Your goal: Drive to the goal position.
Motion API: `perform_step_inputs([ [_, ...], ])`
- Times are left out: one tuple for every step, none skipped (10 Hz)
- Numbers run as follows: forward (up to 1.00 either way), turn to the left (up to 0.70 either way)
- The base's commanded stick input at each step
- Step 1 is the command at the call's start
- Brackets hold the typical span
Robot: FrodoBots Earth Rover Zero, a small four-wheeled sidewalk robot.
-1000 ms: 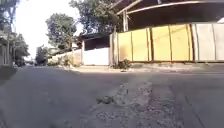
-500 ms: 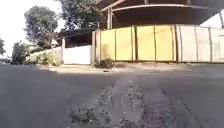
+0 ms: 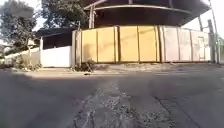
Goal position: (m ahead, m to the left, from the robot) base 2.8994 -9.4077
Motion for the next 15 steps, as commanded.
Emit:
perform_step_inputs([
  [1.00,-0.40],
  [1.00,-0.40],
  [1.00,-0.40],
  [1.00,-0.40],
  [1.00,-0.40],
  [1.00,-0.40],
  [1.00,-0.40],
  [1.00,-0.40],
  [1.00,-0.40],
  [1.00,-0.40],
  [1.00,-0.40],
  [1.00,-0.40],
  [1.00,-0.40],
  [1.00,-0.40],
  [0.85,-0.49],
])
